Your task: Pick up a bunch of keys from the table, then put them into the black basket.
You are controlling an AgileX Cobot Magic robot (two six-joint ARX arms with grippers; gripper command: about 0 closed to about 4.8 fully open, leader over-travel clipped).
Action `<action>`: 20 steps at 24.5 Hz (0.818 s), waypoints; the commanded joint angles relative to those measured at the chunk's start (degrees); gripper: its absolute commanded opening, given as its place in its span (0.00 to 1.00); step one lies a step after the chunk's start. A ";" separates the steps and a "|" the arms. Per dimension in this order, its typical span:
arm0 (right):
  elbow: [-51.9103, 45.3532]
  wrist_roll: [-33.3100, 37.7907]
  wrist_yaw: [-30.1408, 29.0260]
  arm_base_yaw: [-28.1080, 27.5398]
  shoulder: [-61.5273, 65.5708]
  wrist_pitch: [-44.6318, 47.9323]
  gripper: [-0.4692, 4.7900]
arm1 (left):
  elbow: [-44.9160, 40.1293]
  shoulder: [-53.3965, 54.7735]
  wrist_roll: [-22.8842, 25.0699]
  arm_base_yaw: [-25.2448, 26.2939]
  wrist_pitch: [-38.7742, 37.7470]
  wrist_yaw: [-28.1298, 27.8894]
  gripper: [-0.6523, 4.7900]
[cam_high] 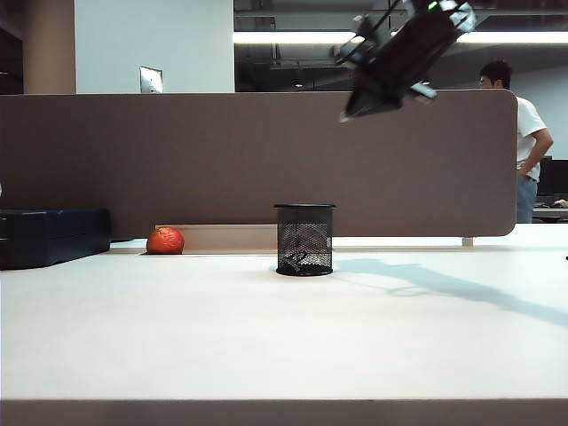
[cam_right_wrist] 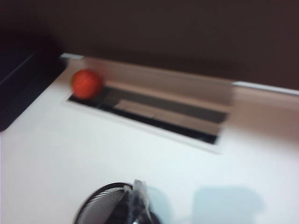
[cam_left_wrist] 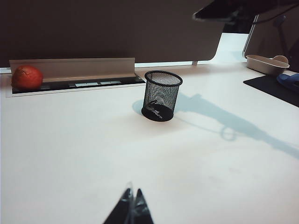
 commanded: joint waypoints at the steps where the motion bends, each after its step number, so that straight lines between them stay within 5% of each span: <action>1: 0.48 -0.37 0.09 -2.84 -2.73 -1.11 0.08 | 0.24 0.02 0.26 0.02 0.55 -0.13 0.11; 11: -1.64 -7.89 3.19 -12.63 -16.22 -10.88 0.08 | 0.24 0.02 0.26 0.02 0.55 -10.67 0.11; 20: -25.11 -9.29 5.42 -15.08 -34.47 -5.33 0.08 | 0.22 0.02 0.26 0.02 0.52 -14.19 0.11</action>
